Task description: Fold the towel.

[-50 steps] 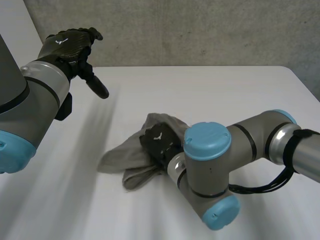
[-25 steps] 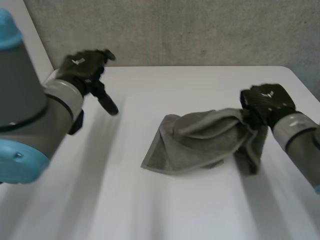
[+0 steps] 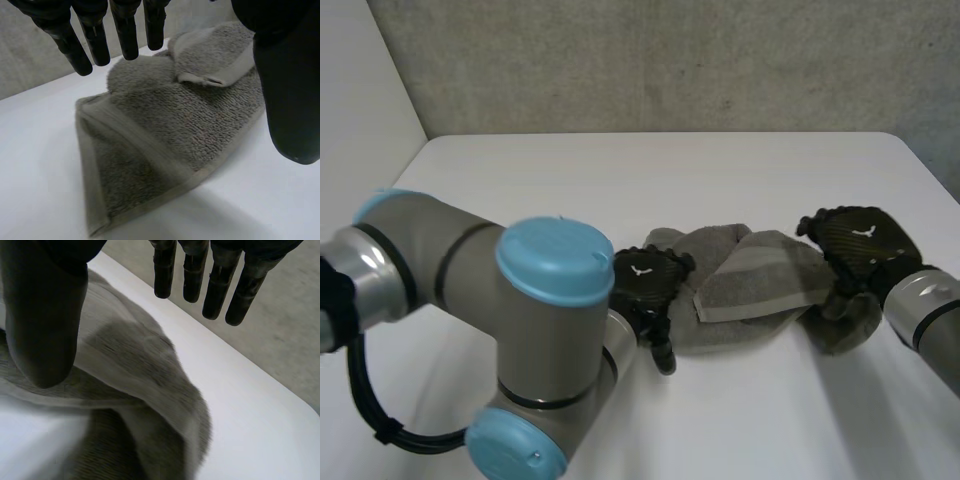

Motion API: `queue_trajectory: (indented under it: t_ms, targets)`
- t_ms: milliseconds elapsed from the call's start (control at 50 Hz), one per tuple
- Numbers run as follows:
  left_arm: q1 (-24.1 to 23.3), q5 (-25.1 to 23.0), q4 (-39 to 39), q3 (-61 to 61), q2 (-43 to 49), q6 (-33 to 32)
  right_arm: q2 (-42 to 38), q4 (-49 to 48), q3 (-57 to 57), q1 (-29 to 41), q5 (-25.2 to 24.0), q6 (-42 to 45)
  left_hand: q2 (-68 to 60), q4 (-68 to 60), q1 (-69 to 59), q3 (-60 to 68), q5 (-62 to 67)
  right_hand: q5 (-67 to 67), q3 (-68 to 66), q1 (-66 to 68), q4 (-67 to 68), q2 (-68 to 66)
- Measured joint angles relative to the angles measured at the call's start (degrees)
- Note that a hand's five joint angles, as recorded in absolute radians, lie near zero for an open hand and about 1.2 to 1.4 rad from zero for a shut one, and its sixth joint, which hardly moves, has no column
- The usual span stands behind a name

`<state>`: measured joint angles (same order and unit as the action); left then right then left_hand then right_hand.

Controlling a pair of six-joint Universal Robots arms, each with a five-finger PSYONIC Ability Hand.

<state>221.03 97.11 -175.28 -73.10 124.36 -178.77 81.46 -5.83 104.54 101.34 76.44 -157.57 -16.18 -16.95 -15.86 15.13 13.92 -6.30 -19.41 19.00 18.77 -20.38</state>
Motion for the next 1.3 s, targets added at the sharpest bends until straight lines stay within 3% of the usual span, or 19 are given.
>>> queue_trajectory:
  t_ms: [160,240,280,320,400,460,520,560,740,1000,1160,1300]
  targets:
    - [-0.81,-0.02,-6.93,0.9,4.11,-0.21,-1.19,-3.44,1.78,5.88,-2.28,0.71,-0.16,-0.03,-0.18,0.25,1.11,-0.15,0.0,0.0,0.01,0.0]
    - [-0.88,0.06,-9.1,2.22,6.18,-0.35,-4.12,-5.68,1.63,7.82,-2.18,0.79,-7.29,-6.64,-8.24,8.49,9.91,-6.74,-3.31,3.61,3.69,-2.65]
    - [-0.87,0.09,-9.81,3.47,7.83,-0.42,-6.7,-7.14,0.99,8.59,-1.82,0.87,-19.41,-19.26,-20.18,20.61,21.38,-18.76,-15.72,15.94,15.5,-15.16]
    - [-0.86,0.09,-9.99,4.19,8.74,-0.46,-8.14,-7.78,0.48,8.76,-1.54,0.93,-23.93,-23.75,-24.7,25.08,26.2,-28.92,-26.11,26.48,26.73,-25.93]
    - [-0.8,0.15,-10.01,6.31,11.59,-1.2,-11.67,-9.07,-1.71,8.55,-0.19,1.09,-50.15,-50.0,-51.36,51.32,52.27,-54.03,-50.43,51.97,51.6,-50.43]
    - [-0.75,0.29,-9.93,6.93,12.75,-2.08,-12.58,-9.26,-2.82,8.28,0.78,1.05,-57.37,-57.11,-58.22,58.82,59.7,-60.64,-56.35,57.33,57.36,-55.16]
    - [-0.62,0.65,-9.87,7.16,13.7,-3.71,-12.86,-9.42,-4.03,7.84,2.2,0.67,-66.83,-68.52,-64.99,70.9,69.73,-60.71,-56.56,57.33,57.58,-55.16]
    - [-0.43,0.9,-9.85,7.02,13.73,-4.4,-12.4,-9.51,-4.32,7.56,2.74,0.47,-66.9,-69.45,-64.99,72.31,70.15,-60.71,-56.57,57.33,57.58,-55.16]
    - [1.84,3.51,-9.67,5.88,8.85,-5.15,-3.09,-9.81,-3.59,4.4,3.42,-1.43,-66.87,-69.45,-65.14,72.8,70.2,-60.71,-56.74,57.33,57.58,-55.16]
    - [5.9,3.84,-9.67,-2.53,-8.6,-5.07,3.79,-8.78,-2.72,-2.37,2.03,-3.32,-66.87,-69.45,-65.16,72.99,70.29,-59.75,-55.87,56.42,56.6,-54.38]
    - [12.15,2.43,-9.79,-9.68,-16.41,-5.25,3.68,-5.53,0.1,-1.42,-5.07,-1.16,-66.87,-69.46,-65.17,73.19,70.51,-19.59,-17.76,17.85,18.34,-16.48]
    - [19.02,-1.24,-9.75,-13.35,-17.04,-5.12,0.73,-4.09,-0.35,5.81,-7.97,-0.63,-66.87,-69.46,-65.19,73.22,70.51,-9.74,-9.03,8.94,9.15,-8.16]
